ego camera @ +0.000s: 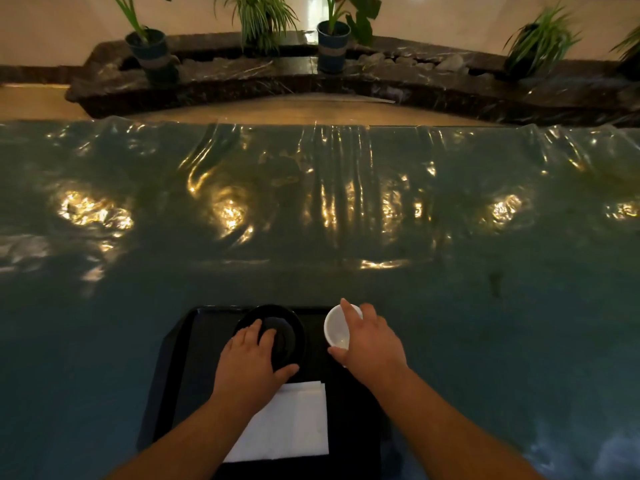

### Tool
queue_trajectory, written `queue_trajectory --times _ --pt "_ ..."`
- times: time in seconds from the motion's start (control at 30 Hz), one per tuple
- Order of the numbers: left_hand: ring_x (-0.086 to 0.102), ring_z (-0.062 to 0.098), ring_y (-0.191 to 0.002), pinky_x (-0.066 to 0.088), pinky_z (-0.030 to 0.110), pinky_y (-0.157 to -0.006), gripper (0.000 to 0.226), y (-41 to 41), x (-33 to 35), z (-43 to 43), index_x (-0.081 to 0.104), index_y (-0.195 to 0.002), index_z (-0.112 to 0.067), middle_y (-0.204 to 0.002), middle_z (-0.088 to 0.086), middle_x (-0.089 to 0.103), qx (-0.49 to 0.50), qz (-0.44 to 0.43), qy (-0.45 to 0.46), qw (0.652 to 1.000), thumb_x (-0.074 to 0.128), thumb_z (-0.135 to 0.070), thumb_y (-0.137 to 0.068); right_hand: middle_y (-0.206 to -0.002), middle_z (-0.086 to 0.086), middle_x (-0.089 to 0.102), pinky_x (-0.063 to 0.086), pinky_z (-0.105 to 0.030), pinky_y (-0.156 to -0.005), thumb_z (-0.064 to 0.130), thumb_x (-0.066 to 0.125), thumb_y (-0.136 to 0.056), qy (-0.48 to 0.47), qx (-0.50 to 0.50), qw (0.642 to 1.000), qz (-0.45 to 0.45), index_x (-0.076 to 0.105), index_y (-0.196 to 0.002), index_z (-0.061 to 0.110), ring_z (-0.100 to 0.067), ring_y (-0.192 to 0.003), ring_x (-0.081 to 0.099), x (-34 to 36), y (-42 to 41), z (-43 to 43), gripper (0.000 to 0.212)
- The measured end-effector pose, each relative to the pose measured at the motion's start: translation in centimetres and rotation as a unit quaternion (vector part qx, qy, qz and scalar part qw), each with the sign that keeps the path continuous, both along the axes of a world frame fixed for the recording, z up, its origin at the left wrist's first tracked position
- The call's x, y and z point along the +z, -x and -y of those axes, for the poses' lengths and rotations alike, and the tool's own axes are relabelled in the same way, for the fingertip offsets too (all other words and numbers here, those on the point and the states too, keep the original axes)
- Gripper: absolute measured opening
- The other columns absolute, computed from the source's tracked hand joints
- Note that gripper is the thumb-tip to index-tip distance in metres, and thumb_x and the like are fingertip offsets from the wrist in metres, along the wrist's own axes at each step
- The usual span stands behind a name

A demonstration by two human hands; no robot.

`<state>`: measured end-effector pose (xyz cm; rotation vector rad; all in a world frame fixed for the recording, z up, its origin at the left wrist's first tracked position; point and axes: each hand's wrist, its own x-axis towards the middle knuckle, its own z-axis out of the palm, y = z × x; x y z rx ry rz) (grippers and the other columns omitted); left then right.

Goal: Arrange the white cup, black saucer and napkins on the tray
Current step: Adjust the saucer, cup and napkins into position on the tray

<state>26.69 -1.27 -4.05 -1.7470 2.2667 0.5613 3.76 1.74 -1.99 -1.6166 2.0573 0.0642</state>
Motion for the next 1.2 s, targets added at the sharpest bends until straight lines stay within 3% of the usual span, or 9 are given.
queue_trajectory --times 0.07,0.13,0.6,1.2 --pt "0.017 0.026 -0.154 0.02 0.042 -0.124 0.089 -0.4 0.0 0.2 0.032 -0.157 -0.026 -0.169 0.006 0.017 -0.007 -0.01 -0.043 0.999 0.052 -0.076 -0.086 -0.148 -0.003 0.038 0.054 -0.042 -0.094 0.058 0.074 -0.085 -0.005 -0.011 1.0 0.004 0.019 -0.16 0.036 -0.027 -0.126 0.052 0.2 -0.3 0.5 0.096" --pt "0.013 0.025 -0.155 0.019 0.04 -0.124 0.088 -0.4 0.4 0.6 0.03 -0.158 -0.027 -0.17 0.004 0.013 -0.002 -0.024 -0.057 0.998 0.057 -0.072 -0.087 -0.147 -0.003 0.04 0.054 -0.043 -0.093 0.057 0.076 -0.083 -0.011 -0.02 1.0 0.009 0.023 -0.159 0.036 -0.028 -0.124 0.054 0.4 -0.5 1.1 0.095" --pt "0.007 0.019 -0.156 0.01 0.042 -0.125 0.093 -3.1 -0.2 2.5 0.029 -0.159 -0.029 -0.171 -0.004 0.006 -0.05 -0.02 -0.09 0.994 0.065 -0.069 -0.082 -0.14 -0.005 0.045 0.055 -0.046 -0.092 0.057 0.079 -0.08 -0.005 -0.043 0.999 0.027 0.029 -0.154 0.035 -0.032 -0.119 0.058 0.4 -3.3 2.5 0.093" --pt "0.007 0.017 -0.156 0.009 0.042 -0.127 0.092 -5.0 0.3 3.7 0.032 -0.157 -0.032 -0.171 -0.006 0.006 -0.08 -0.015 -0.103 0.991 0.07 -0.066 -0.081 -0.139 -0.006 0.046 0.056 -0.045 -0.089 0.059 0.078 -0.08 -0.011 -0.022 0.999 0.025 0.03 -0.154 0.033 -0.034 -0.118 0.059 0.3 -5.6 3.5 0.092"
